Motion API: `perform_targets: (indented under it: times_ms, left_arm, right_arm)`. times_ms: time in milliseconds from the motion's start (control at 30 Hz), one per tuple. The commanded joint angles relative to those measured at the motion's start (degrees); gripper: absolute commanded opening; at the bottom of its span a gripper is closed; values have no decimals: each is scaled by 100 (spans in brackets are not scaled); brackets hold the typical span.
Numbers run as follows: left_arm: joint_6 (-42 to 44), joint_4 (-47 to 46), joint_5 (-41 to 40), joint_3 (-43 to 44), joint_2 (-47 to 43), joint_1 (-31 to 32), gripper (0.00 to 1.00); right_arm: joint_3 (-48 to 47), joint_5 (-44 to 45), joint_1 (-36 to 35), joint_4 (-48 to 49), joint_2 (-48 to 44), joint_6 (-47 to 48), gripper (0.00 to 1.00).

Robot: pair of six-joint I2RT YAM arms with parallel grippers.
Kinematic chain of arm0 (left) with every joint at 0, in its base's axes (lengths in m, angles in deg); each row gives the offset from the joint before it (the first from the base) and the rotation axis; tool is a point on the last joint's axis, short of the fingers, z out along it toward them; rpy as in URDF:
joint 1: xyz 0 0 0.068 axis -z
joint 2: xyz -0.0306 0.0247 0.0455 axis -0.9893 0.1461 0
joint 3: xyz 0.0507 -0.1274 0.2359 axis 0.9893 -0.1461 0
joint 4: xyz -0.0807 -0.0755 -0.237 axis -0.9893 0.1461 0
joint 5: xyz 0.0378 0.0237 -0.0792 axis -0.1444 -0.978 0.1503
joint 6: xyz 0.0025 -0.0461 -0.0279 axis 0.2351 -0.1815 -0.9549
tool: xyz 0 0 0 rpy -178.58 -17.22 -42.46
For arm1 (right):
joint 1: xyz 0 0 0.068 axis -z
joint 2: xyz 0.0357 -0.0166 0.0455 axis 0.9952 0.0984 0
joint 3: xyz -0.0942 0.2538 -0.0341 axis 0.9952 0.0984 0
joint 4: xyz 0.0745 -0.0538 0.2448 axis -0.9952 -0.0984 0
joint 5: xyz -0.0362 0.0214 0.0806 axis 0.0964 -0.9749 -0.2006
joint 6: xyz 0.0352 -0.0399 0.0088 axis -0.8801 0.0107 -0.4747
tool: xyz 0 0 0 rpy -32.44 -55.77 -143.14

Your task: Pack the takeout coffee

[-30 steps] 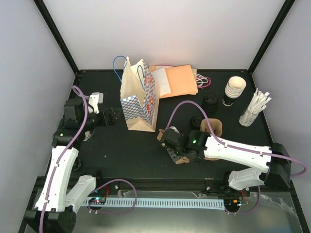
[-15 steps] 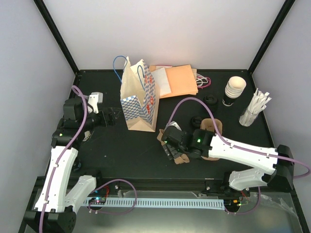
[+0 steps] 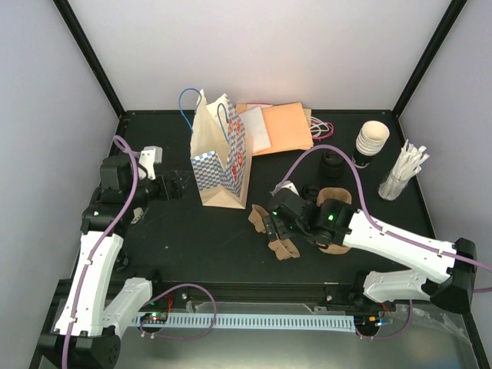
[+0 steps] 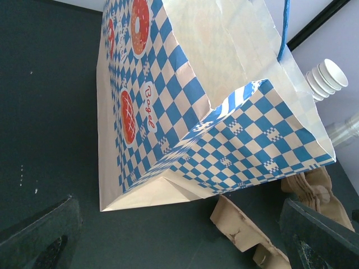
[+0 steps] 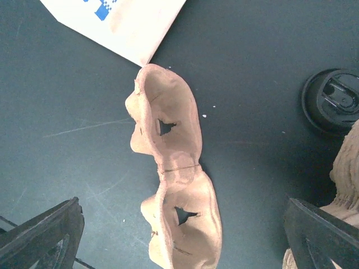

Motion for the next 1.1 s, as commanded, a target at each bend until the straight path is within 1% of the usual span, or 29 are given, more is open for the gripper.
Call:
perform_targets:
  times_ms: [0,100,200,333,400,500,633,700,800,1067]
  left_arm:
    - [94,73,-46,283,-3,27,99]
    - [95,92,-35,312,-9,30,99]
    - [100,99,-43,309,-22,33,99]
    - [91,81,-45,273,-22,33,99]
    - [67,47,-36,261,-14,26,99]
    - [36,17,-17,270,-5,33,99]
    - [28,29,-15,300,-1,33,99]
    - [44,56,-30,297,-9,33,99]
    - [66,68,-43,296,-5,33,99]
    - [54,57,-42,288,4,29,99]
  right_arm:
    - [-59,-216,23,-30,69,-339,100]
    - [117,-659,28,72,95,-313,99]
    - [342,-1096,23,151,159,-98,98]
    - [373,-1427,-5,-189,523,251,96]
    - [245,-1339,-118,-449,763,325,92]
    - [71,-977,-335,-727,1026,321,92]
    - [-31,-654,-412,-871,1259,265,91]
    - [-5,-746,-412,-793,1285,310,86]
    - [71,-1266,-488,-422,1228,544,80]
    - [78,-2181,-835,51,1384,839,76]
